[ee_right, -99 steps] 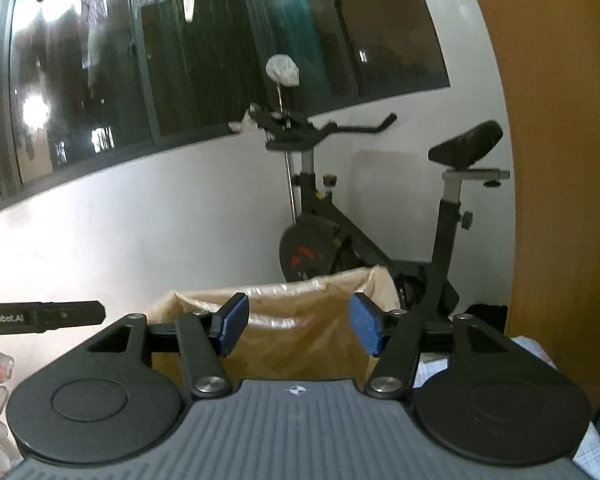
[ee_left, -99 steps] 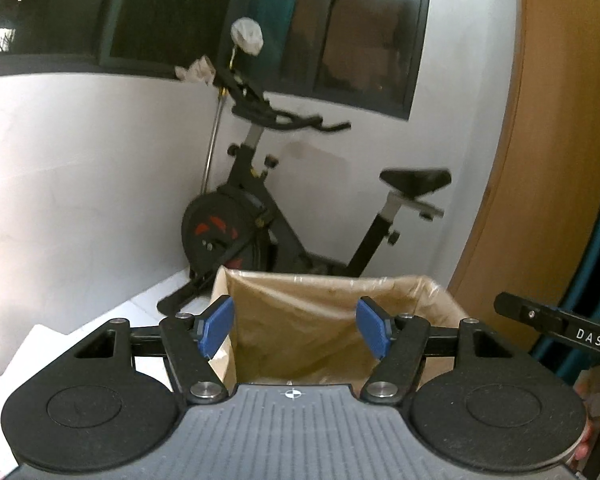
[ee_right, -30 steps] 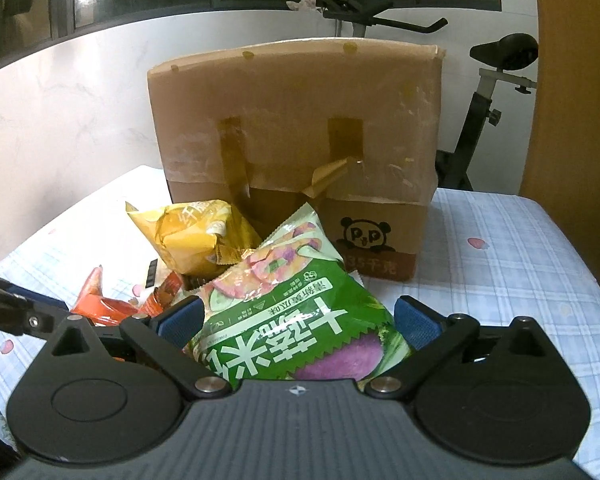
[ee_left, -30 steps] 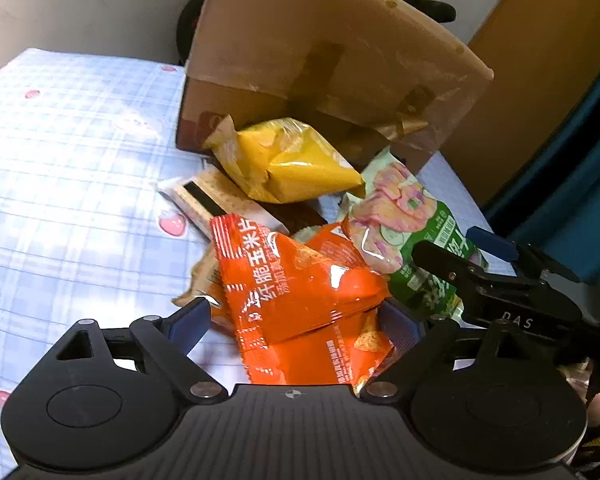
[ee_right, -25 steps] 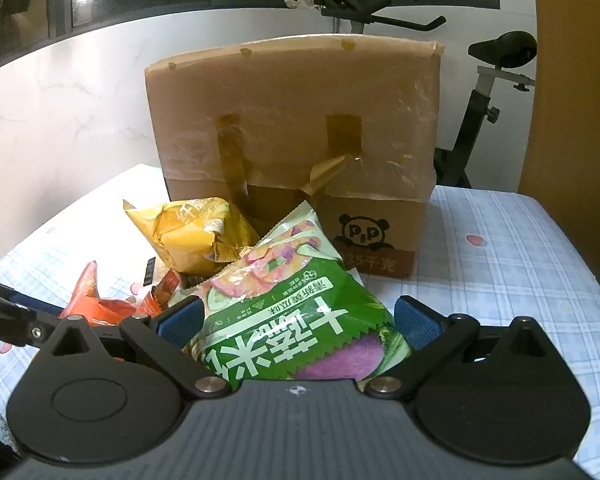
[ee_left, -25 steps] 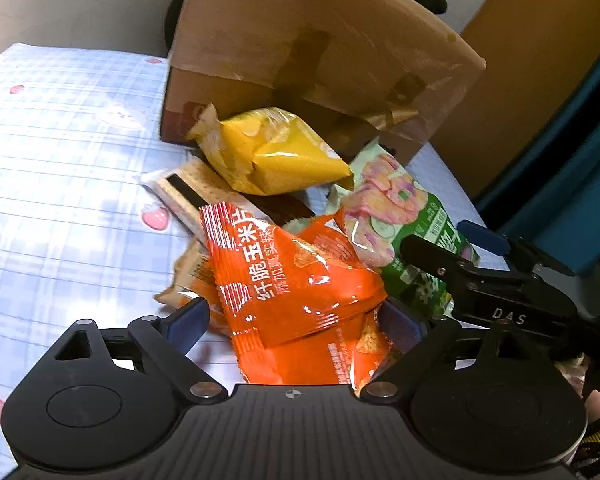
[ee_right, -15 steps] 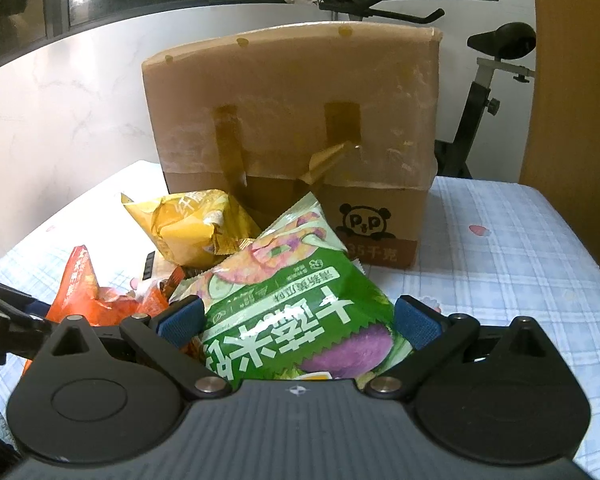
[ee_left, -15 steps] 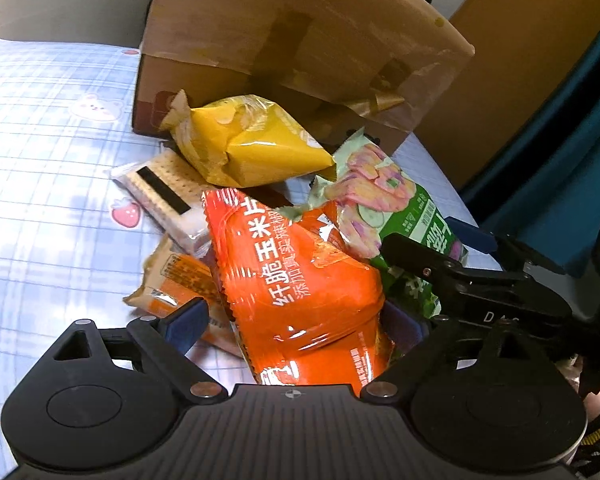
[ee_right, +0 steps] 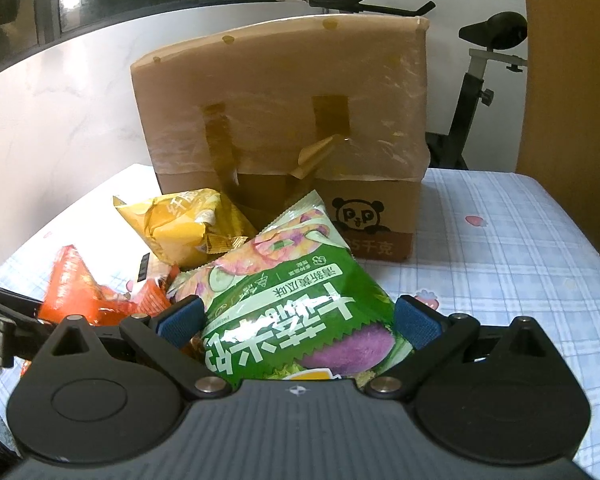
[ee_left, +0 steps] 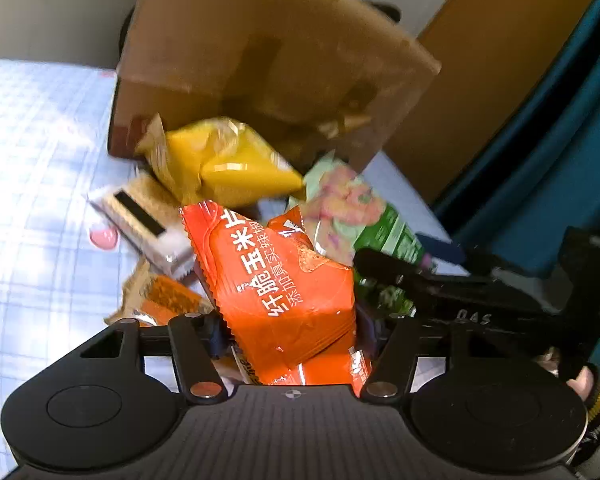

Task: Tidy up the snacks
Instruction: 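Close the left tool on the orange corn-chip bag while the right tool grasps the green-and-purple bag, then lift the orange bag with the left tool while the right tool lifts the green-and-purple bag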

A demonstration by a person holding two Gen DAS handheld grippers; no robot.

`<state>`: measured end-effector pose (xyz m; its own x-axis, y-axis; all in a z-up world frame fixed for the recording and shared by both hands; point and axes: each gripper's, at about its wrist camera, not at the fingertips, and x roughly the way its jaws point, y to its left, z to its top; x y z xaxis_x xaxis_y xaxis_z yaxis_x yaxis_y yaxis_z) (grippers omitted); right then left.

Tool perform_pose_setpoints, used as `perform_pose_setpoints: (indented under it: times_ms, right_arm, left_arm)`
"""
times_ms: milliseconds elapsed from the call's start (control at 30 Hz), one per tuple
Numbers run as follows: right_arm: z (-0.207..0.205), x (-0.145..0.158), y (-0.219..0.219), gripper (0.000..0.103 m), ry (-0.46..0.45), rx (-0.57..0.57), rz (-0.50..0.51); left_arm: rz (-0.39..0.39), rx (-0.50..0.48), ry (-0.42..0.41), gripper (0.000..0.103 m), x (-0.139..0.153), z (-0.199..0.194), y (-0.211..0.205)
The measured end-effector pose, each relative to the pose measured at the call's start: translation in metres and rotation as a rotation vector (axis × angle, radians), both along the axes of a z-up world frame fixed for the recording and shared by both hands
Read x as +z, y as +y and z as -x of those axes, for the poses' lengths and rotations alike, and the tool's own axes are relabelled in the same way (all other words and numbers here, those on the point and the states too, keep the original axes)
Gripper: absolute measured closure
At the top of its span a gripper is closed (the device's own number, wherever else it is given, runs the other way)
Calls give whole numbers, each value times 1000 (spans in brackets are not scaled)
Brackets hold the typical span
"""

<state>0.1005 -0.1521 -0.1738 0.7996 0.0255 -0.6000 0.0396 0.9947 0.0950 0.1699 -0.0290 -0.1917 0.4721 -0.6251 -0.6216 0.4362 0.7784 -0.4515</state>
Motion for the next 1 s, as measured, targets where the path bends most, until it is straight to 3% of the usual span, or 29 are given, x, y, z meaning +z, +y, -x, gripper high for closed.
perform_pose_setpoints:
  times_ms: [433,667,800,1000]
  right_arm:
    - [-1,16,0,0,-31,90,124]
    - [-3,13,19,0,7,266,236]
    - [-10,4,28,0,41,296,308]
    - [-30,-5,15,0,83,238,203]
  left_arm:
    - [41,197,-155,42,41,11,44]
    - [57,259,-158,42,44,8,54]
    - [60,258,-157,42,43,8,55]
    - [62,267,-149,41,38,9,59]
